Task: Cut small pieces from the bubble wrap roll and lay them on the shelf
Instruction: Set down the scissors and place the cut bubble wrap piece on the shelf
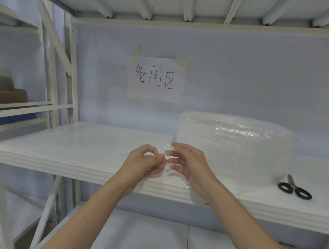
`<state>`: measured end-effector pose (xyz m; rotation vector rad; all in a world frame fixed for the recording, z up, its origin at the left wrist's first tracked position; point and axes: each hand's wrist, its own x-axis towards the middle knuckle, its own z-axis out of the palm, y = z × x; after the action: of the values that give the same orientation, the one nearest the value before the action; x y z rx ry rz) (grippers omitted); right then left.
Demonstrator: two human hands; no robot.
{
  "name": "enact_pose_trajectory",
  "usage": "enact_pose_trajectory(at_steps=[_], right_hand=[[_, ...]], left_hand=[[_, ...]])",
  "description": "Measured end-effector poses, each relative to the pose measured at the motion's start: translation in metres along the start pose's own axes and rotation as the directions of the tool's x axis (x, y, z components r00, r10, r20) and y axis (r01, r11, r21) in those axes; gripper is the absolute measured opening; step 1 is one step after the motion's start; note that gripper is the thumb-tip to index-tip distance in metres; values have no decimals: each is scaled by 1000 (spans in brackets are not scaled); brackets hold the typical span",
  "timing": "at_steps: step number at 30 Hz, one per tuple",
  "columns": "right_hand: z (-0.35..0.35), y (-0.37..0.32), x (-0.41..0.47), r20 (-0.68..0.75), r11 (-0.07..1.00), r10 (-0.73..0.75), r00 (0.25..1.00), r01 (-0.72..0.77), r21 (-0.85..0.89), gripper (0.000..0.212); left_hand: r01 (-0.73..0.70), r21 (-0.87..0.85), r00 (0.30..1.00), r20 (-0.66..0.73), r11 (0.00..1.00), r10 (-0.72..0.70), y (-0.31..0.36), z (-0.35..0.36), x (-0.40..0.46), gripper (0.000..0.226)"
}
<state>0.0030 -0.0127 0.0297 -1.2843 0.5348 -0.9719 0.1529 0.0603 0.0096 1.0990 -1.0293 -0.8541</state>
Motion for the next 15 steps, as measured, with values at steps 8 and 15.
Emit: enact_pose_trajectory(at_steps=[8, 15], right_hand=[[2, 7, 6, 49, 1000, -2, 999, 2, 12, 20], [-1, 10, 14, 27, 1000, -6, 1000, 6, -2, 20]], left_hand=[[55, -58, 998, 45, 997, -52, -4, -5, 2, 11], [82, -79, 993, 91, 994, -74, -7, -6, 3, 12]])
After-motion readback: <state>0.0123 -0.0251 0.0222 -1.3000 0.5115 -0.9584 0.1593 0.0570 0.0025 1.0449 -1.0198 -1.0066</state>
